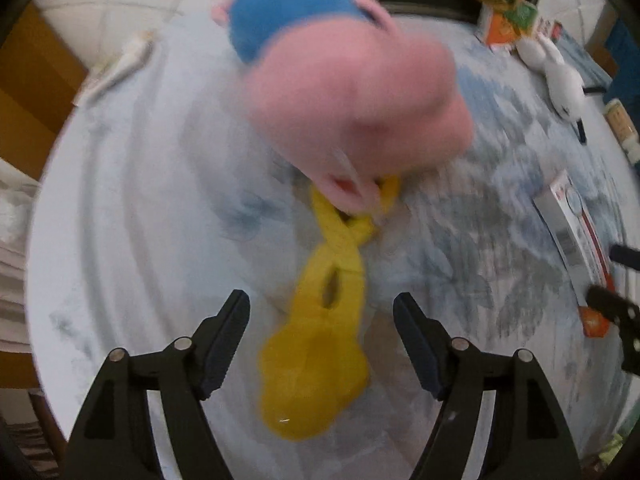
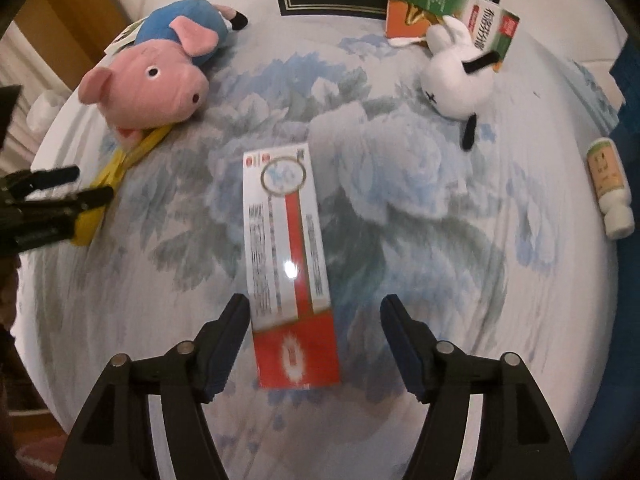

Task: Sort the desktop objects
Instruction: 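Grasp the yellow snowball clamp with the left tool while the right tool grasps the red-white ointment box, then carry the clamp and ointment box to the blue crate and release both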

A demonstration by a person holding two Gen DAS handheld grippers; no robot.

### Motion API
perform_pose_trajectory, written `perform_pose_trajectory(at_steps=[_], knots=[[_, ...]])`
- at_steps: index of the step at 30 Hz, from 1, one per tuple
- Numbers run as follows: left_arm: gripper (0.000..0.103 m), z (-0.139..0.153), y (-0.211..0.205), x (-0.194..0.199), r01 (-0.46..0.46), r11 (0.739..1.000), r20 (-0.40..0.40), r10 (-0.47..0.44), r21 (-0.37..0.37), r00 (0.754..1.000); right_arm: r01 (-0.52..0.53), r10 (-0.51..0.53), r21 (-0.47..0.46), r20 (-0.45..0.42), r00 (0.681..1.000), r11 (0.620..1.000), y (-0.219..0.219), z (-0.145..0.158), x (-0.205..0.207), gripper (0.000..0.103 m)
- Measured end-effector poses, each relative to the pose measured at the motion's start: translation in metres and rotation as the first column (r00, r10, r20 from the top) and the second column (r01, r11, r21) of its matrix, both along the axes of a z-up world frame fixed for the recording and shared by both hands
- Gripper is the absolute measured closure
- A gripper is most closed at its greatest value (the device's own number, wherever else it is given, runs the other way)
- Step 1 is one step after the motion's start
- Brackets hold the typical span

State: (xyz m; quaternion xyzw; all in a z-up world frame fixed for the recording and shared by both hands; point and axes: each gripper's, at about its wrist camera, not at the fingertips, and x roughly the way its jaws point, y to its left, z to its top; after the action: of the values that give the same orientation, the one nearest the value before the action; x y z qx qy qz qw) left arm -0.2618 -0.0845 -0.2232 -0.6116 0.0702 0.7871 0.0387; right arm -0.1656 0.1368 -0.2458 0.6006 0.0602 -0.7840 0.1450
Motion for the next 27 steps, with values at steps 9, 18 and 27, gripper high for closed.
perform_pose_trajectory(at_steps=[9,18,27], knots=[[0.064,0.013,-0.004,0.044,-0.038,0.997,-0.022,0.04,0.062,0.999,-0.07,0.07,0.024,0.0,0.998,0.997,-0.024,-0.01,0.005,0.062],[0.07,0.068,0.025,0.112,0.001,0.993,-0.127,0.014,0.116,0.992,-0.105,0.105,-0.006,-0.09,0.99,0.994,-0.022,0.041,0.042,0.062],[0.07,0.134,0.065,0.147,0.05,0.992,-0.325,-0.009,0.117,0.946,-0.074,0.067,-0.021,-0.24,0.969,0.997,0.013,0.122,0.082,0.062]])
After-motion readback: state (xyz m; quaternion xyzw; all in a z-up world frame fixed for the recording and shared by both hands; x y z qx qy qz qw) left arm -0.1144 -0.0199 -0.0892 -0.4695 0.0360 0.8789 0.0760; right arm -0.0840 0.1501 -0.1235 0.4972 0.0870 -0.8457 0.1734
